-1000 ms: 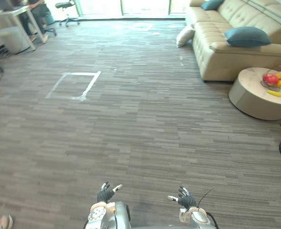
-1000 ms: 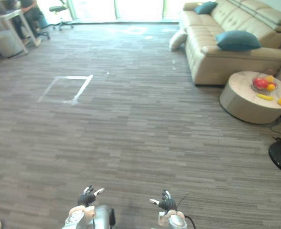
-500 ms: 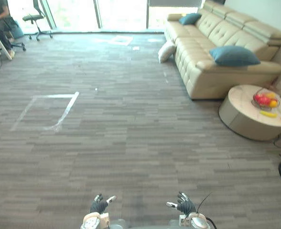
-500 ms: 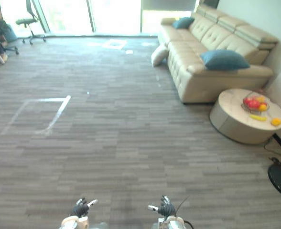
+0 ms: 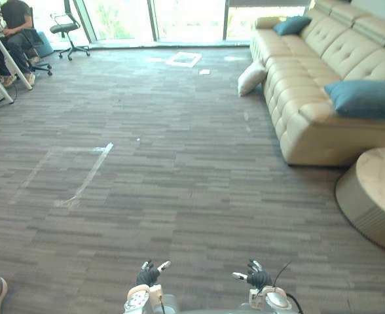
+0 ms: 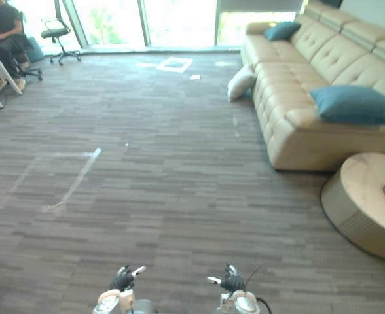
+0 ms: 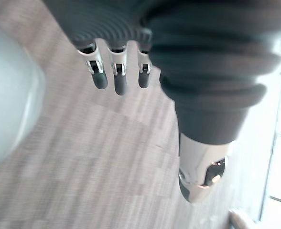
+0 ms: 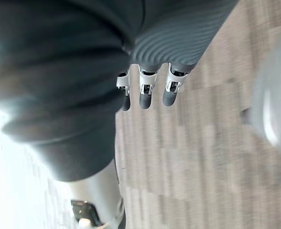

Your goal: Pick up cushions and gather them together orderly.

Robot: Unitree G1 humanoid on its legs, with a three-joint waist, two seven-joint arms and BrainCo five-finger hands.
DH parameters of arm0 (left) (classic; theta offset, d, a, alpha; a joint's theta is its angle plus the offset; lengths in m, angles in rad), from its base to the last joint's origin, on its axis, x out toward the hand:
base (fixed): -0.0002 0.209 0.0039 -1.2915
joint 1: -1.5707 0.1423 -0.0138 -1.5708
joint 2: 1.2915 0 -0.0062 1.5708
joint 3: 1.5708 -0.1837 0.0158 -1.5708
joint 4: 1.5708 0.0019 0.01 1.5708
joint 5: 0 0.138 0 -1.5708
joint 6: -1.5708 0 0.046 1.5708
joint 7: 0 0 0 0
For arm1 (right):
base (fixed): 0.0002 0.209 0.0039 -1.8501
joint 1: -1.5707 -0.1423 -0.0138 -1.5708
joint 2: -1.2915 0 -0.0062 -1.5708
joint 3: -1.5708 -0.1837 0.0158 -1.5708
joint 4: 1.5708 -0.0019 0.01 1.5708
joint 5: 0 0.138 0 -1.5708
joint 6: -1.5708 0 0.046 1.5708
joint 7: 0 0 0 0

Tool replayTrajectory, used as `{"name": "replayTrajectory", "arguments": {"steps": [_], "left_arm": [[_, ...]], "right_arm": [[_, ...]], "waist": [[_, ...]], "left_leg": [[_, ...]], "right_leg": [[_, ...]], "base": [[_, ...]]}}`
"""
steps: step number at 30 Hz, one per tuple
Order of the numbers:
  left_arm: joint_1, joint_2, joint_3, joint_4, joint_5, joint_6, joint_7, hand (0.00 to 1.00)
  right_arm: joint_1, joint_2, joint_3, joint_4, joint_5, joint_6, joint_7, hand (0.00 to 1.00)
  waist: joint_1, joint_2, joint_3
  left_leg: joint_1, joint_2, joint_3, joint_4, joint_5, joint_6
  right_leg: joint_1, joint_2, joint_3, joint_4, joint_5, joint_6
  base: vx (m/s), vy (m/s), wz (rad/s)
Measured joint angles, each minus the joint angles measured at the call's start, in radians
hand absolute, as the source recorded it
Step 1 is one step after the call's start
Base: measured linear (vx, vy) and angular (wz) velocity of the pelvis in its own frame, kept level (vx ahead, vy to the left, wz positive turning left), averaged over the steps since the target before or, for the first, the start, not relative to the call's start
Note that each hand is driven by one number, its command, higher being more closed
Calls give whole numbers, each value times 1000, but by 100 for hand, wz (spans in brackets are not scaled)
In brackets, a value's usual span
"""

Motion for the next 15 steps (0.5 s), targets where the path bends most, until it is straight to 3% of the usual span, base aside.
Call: {"name": "replayTrajectory", "arguments": {"steps": [1, 2, 3, 4, 5, 7, 8, 9, 10, 11, 12, 13, 14, 15], "left_arm": [[1, 1, 2, -8, -1, -1, 0, 0], [4, 2, 3, -17, -1, -3, 2, 0], [9, 2, 4, -18, -1, -11, 3, 0], [10, 5, 6, -20, -2, -12, 3, 0], [18, 39, 10, -23, -2, -15, 6, 0], [17, 42, 12, -16, -2, -15, 6, 0], [12, 53, 11, -13, -1, -14, 5, 0], [12, 55, 10, -12, -1, -14, 5, 0], [12, 59, 1, -4, -1, -12, 5, 0], [16, 58, -14, 10, -1, -10, 4, 0], [17, 59, -20, 10, -1, -9, 3, 0], [14, 63, -32, 20, -1, -5, 4, 0], [7, 57, -41, 36, -1, 4, 3, 0], [6, 53, -41, 43, -1, 4, 3, 0]], "right_arm": [[0, 0, 2, 0, 0, 0, -2, 0], [0, -4, 4, -1, 1, 0, -9, 0], [1, -6, 8, 0, 1, 0, -12, 0], [1, -5, 8, 1, 1, 0, -14, 0], [3, 16, 25, 10, 0, 2, -17, 0], [2, 28, 23, 8, 0, -1, -17, 0], [6, 43, 13, 8, 0, 0, -15, 0], [7, 44, 12, 8, 0, 0, -15, 0], [24, 47, -2, 5, -1, 0, -15, 0], [42, 41, -20, 1, -1, -3, -14, 0], [44, 40, -22, 0, -1, -4, -13, 0], [53, 36, -23, 0, -1, -4, -10, 0], [63, 22, -31, -40, -2, -5, -7, 0], [64, 20, -35, -51, -2, -9, -7, 0]], "waist": [[6, -2, 0], [16, -6, -1], [28, -5, -2], [32, -9, -3], [35, -70, -41], [32, -82, -50], [37, -101, -52], [37, -103, -51], [37, -112, -51], [33, -104, -49], [33, -105, -48], [24, -105, -43], [2, -88, -40], [-6, -81, -37]], "left_leg": [[-29, -1, 47, -127, -12, 12], [-40, -27, 91, -376, 2, 16], [-41, -56, 83, -596, 56, 20], [-44, -63, 76, -611, 107, 23], [-42, -123, 98, -612, 142, 56], [-52, -124, 108, -578, 115, 95], [-14, -141, 128, -554, 85, 123], [-8, -147, 129, -555, 84, 126], [52, -175, 129, -579, 67, 136], [166, -204, 125, -650, 19, 128], [194, -215, 122, -665, 1, 122], [257, -242, 109, -691, -17, 126], [344, -249, 78, -743, -40, 133], [376, -248, 69, -762, -45, 132]], "right_leg": [[37, -11, 8, -27, -11, 18], [80, -31, 24, -58, -31, 41], [118, -46, 47, -81, -60, 61], [127, -51, 53, -87, -68, 66], [147, -103, 90, -103, -69, 56], [121, -118, 119, -68, -16, 64], [93, -136, 170, 52, 54, 111], [89, -138, 174, 73, 61, 115], [39, -153, 198, 229, 115, 152], [-84, -165, 233, 556, 274, 216], [-123, -167, 241, 646, 291, 226], [-217, -181, 239, 831, 276, 212], [-307, -171, 197, 939, 210, 167], [-336, -165, 175, 949, 182, 150]], "base": [[605, 114, -33], [741, 207, -54], [625, 192, -51], [678, 271, -50], [590, 204, -22], [709, 264, -11], [531, 240, -3], [738, 359, 6], [563, 263, 11], [669, 307, 10], [526, 207, 20], [576, 160, 35], [470, 116, 41], [431, 64, 46]]}}
